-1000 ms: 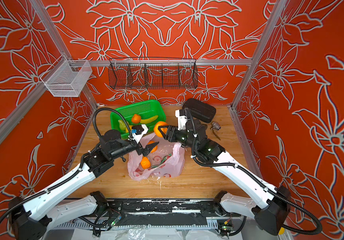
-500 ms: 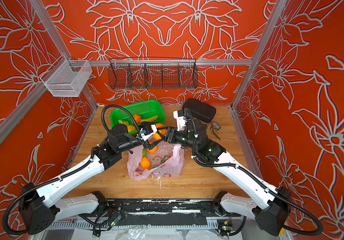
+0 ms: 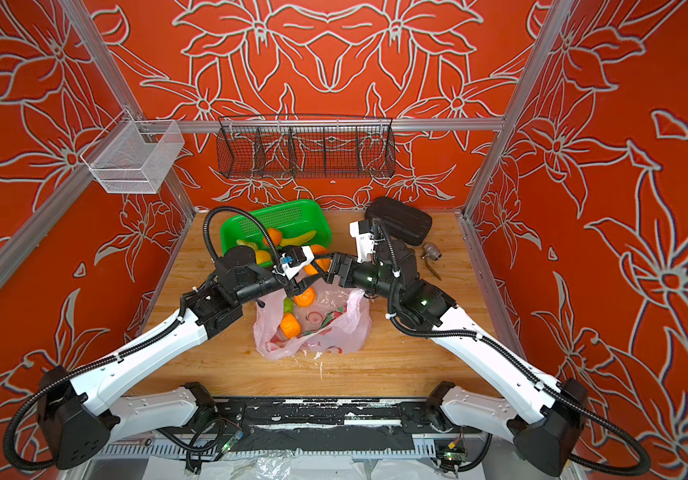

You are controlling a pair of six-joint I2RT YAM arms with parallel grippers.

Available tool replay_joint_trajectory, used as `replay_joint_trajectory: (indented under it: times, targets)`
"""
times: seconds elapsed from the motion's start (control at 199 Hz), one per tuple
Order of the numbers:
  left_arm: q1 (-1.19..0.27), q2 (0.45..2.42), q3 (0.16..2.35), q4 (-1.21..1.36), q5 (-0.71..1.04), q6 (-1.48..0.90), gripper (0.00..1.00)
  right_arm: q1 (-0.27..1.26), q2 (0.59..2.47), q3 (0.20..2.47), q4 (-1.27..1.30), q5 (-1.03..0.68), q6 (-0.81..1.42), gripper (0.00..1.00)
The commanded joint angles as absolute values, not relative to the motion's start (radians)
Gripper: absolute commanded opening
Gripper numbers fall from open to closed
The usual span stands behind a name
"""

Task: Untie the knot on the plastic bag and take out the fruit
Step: 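Grasp the orange with the left gripper while the right gripper releases it, then carry the orange into the green basket with the left gripper while the right gripper withdraws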

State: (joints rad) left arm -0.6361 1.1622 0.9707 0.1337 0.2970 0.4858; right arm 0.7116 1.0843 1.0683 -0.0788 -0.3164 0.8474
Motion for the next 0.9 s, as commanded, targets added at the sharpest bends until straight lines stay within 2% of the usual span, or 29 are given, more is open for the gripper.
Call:
replay_joint_trajectory:
  times: [0.0,0.151,0.266,0.367,0.457,0.523,0.608,0.693,0.734,0.899]
  targets:
    - [-0.637,1.135,1.018,0.055,0.209,0.396,0.49,0.698,1.021,1.083,-0.096,-0.252,0.872,0.97]
    - [-0.629,1.108,1.023,-0.007,0.175,0.312,0.48,0.674,1.0,1.116,-0.113,-0.23,0.88,0.97]
    - [-0.626,1.081,1.028,-0.032,0.178,0.23,0.45,0.669,0.988,1.076,-0.011,-0.223,0.898,0.97]
    - [-0.627,1.06,1.026,-0.07,0.302,0.095,0.45,0.664,0.989,1.004,0.091,-0.171,0.899,0.97]
    - [-0.642,1.026,0.976,-0.024,0.441,-0.026,0.45,0.654,1.008,1.037,0.023,-0.071,0.809,0.97]
    - [-0.665,1.013,0.927,0.025,0.45,-0.1,0.46,0.654,1.041,1.086,-0.046,-0.024,0.732,0.97]
    - [-0.676,1.004,0.915,-0.006,0.34,-0.117,0.46,0.653,1.087,1.123,-0.074,-0.026,0.685,0.97]
    - [-0.673,1.017,0.95,-0.076,0.057,-0.136,0.46,0.653,1.098,1.113,-0.096,-0.007,0.65,0.97]
    - [-0.658,1.032,0.995,-0.134,-0.013,-0.136,0.46,0.654,1.092,1.082,-0.069,0.008,0.637,0.97]
    - [-0.467,1.122,1.126,-0.253,0.021,-0.299,0.47,0.64,1.089,1.05,-0.029,0.02,0.577,0.97]
